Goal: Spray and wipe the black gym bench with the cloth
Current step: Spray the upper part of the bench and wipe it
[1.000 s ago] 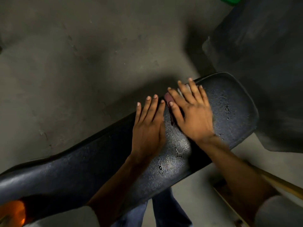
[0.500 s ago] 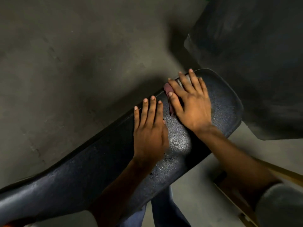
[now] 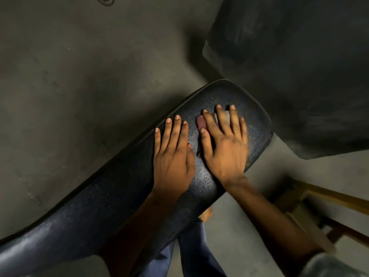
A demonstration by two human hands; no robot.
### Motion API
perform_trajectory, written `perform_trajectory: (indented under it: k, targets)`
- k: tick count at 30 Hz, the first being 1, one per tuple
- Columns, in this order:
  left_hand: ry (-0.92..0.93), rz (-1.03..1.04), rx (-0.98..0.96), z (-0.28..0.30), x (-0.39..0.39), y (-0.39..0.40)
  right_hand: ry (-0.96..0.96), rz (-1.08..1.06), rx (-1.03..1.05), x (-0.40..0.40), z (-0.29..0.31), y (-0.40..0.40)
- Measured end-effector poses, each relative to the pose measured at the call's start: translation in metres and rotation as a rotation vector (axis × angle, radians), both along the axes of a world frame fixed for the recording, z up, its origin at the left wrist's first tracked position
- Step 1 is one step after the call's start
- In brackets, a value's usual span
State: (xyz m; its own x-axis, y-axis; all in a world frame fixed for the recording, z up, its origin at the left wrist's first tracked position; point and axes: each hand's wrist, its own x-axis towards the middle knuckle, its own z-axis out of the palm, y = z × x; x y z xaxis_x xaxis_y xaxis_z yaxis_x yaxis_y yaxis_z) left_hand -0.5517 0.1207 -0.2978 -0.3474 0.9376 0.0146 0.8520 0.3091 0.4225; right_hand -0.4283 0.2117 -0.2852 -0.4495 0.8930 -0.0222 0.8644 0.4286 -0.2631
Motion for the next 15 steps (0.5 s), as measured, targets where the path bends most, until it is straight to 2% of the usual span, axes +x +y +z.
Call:
perform_trajectory:
  k: [3, 6, 8, 10, 12, 15]
  targets:
    - [0.002, 0.012, 0.025, -0.001, 0.001, -0.001, 0.012, 0.079, 0.030, 0.012, -0.005, 0.035]
    - [-0.013, 0.017, 0.034, 0.000, 0.001, 0.000, 0.039, -0.075, 0.037, 0.035, -0.007, 0.053]
    - [-0.026, 0.022, 0.027, 0.001, 0.001, 0.000, 0.071, -0.221, 0.022, 0.044, -0.005, 0.043]
    - [-0.032, 0.030, 0.027, 0.002, 0.003, 0.000, 0.080, -0.266, 0.021, 0.042, -0.002, 0.020]
    - [-0.040, 0.039, 0.030, 0.003, 0.004, 0.000, 0.045, -0.162, 0.020, 0.036, 0.000, 0.000]
    - [-0.047, 0.051, 0.031, 0.003, 0.005, 0.000, 0.031, 0.114, 0.023, 0.032, 0.000, 0.012]
